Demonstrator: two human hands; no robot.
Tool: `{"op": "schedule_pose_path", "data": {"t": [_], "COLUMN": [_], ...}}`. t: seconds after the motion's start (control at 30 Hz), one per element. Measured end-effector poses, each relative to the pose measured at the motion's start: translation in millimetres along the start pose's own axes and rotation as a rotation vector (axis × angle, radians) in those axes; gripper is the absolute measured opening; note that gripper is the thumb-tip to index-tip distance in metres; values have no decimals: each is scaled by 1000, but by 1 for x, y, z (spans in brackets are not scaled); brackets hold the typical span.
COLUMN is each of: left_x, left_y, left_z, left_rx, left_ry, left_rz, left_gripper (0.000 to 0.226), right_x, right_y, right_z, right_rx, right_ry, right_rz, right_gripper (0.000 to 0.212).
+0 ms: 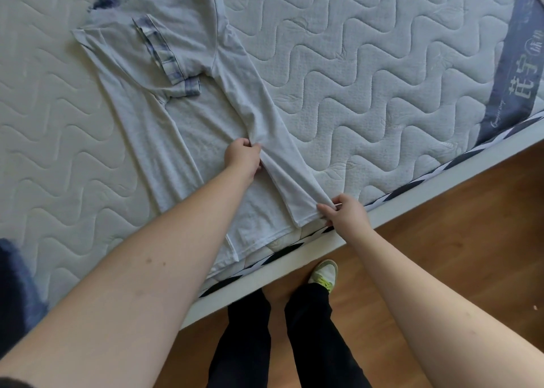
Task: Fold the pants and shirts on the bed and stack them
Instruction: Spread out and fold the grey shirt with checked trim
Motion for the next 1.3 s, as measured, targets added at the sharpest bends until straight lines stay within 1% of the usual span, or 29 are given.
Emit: {"op": "schedule_pose_path", "data": {"t": [0.07, 0.13, 0.2, 0.27, 0.33, 0.37, 0.4, 0.47, 0.53, 0.6, 0.7, 0.77, 0.83, 0.9, 0.93, 0.97, 1.03, 1.1, 1.13, 1.2, 1.23, 1.3], "left_x": [-6, -16, -31, -56, -88, -103, -115, -127, -133, -134, -133, -130, -125, -122, -120, -117, -106, -91, -85, -76, -74, -80], "left_y": [-5, 0, 14, 35, 54, 61, 65, 65, 59, 50, 36, 25, 14, 11, 12, 11, 4, -5, -7, -2, 2, 17], "left_z": [8, 26, 41, 58, 79, 90, 98, 109, 113, 112, 112, 108, 100, 92, 88, 82, 64, 48, 44, 45, 48, 55], "left_rx": [-28, -50, -32, 17, 73, 102, 129, 116, -1, -34, 93, 221, 320, 320, 277, 230, 198, 267, 314, 403, 420, 315], "left_ry": [-12, -77, -116, -141, -190, -215, -220, -206, -220, -213, -208, -199, -167, -146, -142, -123, -34, 62, 87, 86, 66, -19], "left_rz": [-13, 48, 175, 370, 552, 608, 630, 586, 514, 461, 389, 325, 268, 270, 281, 281, 231, 173, 174, 242, 290, 426], "left_gripper": [11, 15, 19, 23, 20, 16, 12, 7, 3, 2, 12, 19, 26, 31, 33, 32, 24, 12, 15, 37, 40, 30], "right_x": [0, 0, 0, -1, -4, -5, -5, -5, -5, -5, -5, -7, -9, -7, -5, -2, 7, 15, 19, 27, 30, 32], "right_y": [0, 2, 5, 8, 12, 13, 14, 15, 15, 15, 10, -1, -10, -11, -9, -5, 5, 18, 23, 29, 29, 29], "right_z": [-1, -3, -5, -6, -6, -6, -6, -8, -13, -18, -19, -11, 2, 18, 29, 40, 59, 70, 71, 65, 62, 53], "right_rx": [-21, -17, 2, 32, 100, 127, 145, 162, 160, 153, 61, -37, -71, -50, -40, -47, -110, -218, -271, -377, -410, -435], "right_ry": [-2, 9, 20, 19, 11, 9, 8, 12, 35, 69, 98, 92, 67, 21, -7, -40, -92, -100, -87, -39, -29, -18], "right_rz": [-6, 1, 21, 49, 74, 79, 81, 82, 83, 87, 47, -34, -119, -153, -149, -140, -103, -55, -32, -11, -6, 15], "right_gripper": [24, 24, 25, 22, 17, 15, 13, 13, 16, 18, 20, 22, 27, 30, 31, 35, 44, 48, 44, 20, 21, 26]}}
Point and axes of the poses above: each hand's wrist, its own x-axis towards the middle knuckle, its own y-axis out of the palm, z = x × y, the point moved 10 cm from there along x, towards the middle knuckle
